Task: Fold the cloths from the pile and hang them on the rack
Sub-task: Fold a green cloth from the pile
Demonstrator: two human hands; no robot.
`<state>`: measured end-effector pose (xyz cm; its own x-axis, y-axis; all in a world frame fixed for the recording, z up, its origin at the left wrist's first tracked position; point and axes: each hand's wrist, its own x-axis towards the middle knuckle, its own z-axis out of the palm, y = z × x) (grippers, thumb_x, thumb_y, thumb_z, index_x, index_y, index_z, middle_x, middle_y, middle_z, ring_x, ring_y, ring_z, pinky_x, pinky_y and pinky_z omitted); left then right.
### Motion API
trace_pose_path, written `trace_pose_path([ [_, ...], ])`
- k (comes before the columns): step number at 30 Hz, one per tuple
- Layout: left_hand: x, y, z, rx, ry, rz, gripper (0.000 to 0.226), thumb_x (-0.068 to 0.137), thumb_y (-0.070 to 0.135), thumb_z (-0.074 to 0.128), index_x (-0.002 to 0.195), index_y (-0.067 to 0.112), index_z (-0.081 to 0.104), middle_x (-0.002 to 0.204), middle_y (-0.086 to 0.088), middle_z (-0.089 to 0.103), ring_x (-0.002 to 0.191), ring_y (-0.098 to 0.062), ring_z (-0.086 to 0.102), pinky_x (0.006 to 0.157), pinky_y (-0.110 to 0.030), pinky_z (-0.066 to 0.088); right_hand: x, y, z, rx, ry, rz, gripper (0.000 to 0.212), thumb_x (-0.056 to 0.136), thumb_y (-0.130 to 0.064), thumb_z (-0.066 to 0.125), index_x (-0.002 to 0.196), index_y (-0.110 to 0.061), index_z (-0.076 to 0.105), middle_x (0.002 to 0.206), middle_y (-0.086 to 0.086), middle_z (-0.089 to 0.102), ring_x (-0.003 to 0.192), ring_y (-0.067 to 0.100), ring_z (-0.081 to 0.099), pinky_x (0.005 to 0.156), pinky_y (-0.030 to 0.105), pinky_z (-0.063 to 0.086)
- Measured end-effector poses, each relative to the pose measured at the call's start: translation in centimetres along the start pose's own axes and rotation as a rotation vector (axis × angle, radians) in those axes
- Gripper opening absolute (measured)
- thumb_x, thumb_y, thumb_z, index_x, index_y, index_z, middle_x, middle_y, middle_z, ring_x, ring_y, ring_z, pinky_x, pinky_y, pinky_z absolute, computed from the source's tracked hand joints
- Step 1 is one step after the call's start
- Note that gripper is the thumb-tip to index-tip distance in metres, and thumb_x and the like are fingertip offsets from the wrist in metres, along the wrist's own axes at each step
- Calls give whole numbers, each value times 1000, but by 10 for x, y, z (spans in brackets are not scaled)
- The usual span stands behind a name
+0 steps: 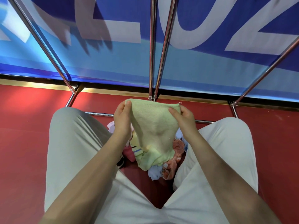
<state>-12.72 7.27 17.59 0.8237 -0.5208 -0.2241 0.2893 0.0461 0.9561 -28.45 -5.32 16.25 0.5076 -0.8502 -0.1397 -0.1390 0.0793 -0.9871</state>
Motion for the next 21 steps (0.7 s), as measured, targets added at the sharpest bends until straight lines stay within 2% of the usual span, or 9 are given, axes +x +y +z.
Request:
trace_pose_path([
  [6,1,-9,6,-8,34,-140,18,98,24,52,86,22,66,85,1,64,85,-19,57,80,-37,46,1,3,5,-18,106,-1,27,90,-24,64,91,2,60,82,10,58,75,22,53,68,36,43],
  [11,-3,-11,18,-15,49,-208,17,98,22,52,85,21,63,82,2,61,77,-14,55,67,-28,45,4,12,16,48,196,122,24,89,-25,63,92,-1,59,84,6,60,77,20,55,72,36,45],
  [14,-5,-12,27,-54,60,-252,17,98,21,52,84,20,62,81,1,60,73,-13,54,64,-27,44,8,16,25,76,230,189,20,87,-29,63,86,-10,56,84,6,58,78,21,53,76,36,44],
  [16,-6,-13,33,-63,63,-262,15,97,21,52,86,19,63,81,1,61,74,-14,55,67,-29,44,8,14,32,82,243,223,27,87,-27,62,72,-16,43,72,1,47,72,18,43,70,33,38],
  [17,-7,-13,35,-52,57,-257,14,97,21,53,90,17,64,84,0,62,77,-16,55,71,-30,45,8,13,35,88,246,232,29,87,-26,62,71,-16,40,70,-1,43,71,17,41,68,32,36],
  [19,-10,-13,42,-28,48,-226,14,96,21,53,98,15,66,89,-2,63,84,-18,55,77,-33,45,8,11,40,100,246,239,24,88,-26,61,75,-14,44,72,-2,46,71,16,44,67,32,39],
  [21,-12,-17,48,-6,29,-210,13,96,21,54,97,16,66,88,-1,62,84,-18,55,79,-34,45,8,9,45,92,251,233,19,87,-29,62,79,-14,52,75,-2,52,73,17,49,70,34,43],
])
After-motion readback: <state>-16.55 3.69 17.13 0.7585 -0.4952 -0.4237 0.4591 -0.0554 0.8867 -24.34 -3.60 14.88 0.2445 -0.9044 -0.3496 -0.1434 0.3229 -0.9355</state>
